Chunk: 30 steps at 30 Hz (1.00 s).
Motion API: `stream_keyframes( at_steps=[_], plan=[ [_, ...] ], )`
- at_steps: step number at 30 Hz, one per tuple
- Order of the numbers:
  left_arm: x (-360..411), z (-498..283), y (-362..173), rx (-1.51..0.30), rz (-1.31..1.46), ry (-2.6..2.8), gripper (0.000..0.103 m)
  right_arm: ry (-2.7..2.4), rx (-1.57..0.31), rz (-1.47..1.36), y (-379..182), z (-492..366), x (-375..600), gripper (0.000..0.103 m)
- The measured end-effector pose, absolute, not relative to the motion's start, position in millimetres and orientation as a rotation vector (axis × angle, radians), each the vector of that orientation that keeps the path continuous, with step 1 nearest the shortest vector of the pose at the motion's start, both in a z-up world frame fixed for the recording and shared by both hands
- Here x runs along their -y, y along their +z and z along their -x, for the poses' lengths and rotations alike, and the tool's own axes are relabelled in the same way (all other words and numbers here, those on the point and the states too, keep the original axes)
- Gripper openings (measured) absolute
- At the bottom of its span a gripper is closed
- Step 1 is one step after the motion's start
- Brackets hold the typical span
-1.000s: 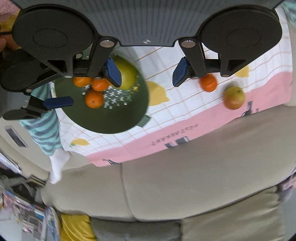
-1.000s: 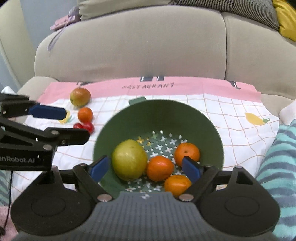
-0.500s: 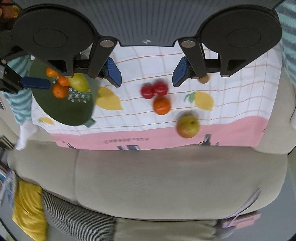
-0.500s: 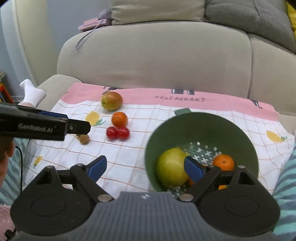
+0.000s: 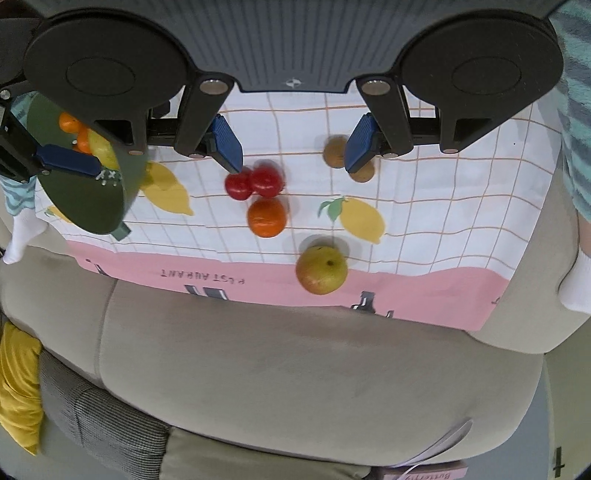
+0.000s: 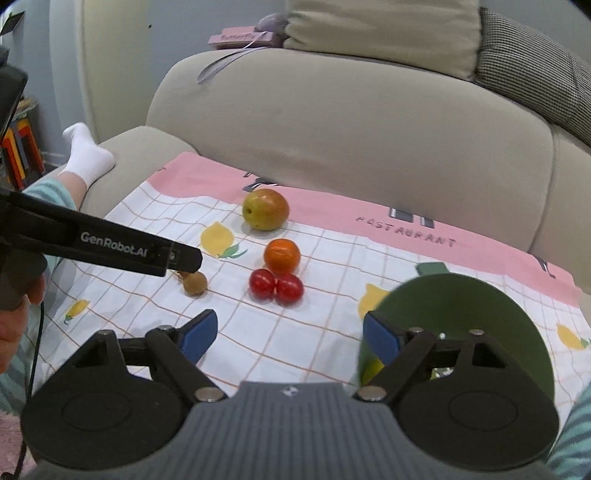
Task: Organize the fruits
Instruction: 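Withdraw both tools from the colander toward the remaining fruit, then grasp a brown kiwi with the left tool while the right tool grasps a cherry tomato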
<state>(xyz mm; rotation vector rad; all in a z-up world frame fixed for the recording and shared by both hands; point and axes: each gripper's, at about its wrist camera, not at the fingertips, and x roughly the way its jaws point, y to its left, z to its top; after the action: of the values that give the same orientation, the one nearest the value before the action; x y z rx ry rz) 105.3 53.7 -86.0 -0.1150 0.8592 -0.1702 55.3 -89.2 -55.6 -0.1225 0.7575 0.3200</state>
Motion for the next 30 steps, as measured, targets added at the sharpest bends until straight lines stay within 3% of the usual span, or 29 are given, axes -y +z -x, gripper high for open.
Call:
stream_keyframes(
  at_steps=[5, 12, 22, 30],
  plan=[
    [-63, -114, -99, -0.896, 0.14, -0.166, 0.074, 0.344, -0.767, 0.165, -67, -66, 74, 0.079],
    [-66, -121, -114, -0.926, 0.149, -0.185, 0.072, 0.388, -0.797, 0.202, -85, -81, 61, 0.065],
    [-63, -134, -130, -0.948, 0.157, -0.197, 0.066, 0.387, -0.833, 0.21, -107, -101, 55, 0.058],
    [-66, -141, -144, -0.983, 0.117, -0.138, 0.052, 0.392, -0.833, 0.218, -117, -111, 50, 0.057]
  ],
)
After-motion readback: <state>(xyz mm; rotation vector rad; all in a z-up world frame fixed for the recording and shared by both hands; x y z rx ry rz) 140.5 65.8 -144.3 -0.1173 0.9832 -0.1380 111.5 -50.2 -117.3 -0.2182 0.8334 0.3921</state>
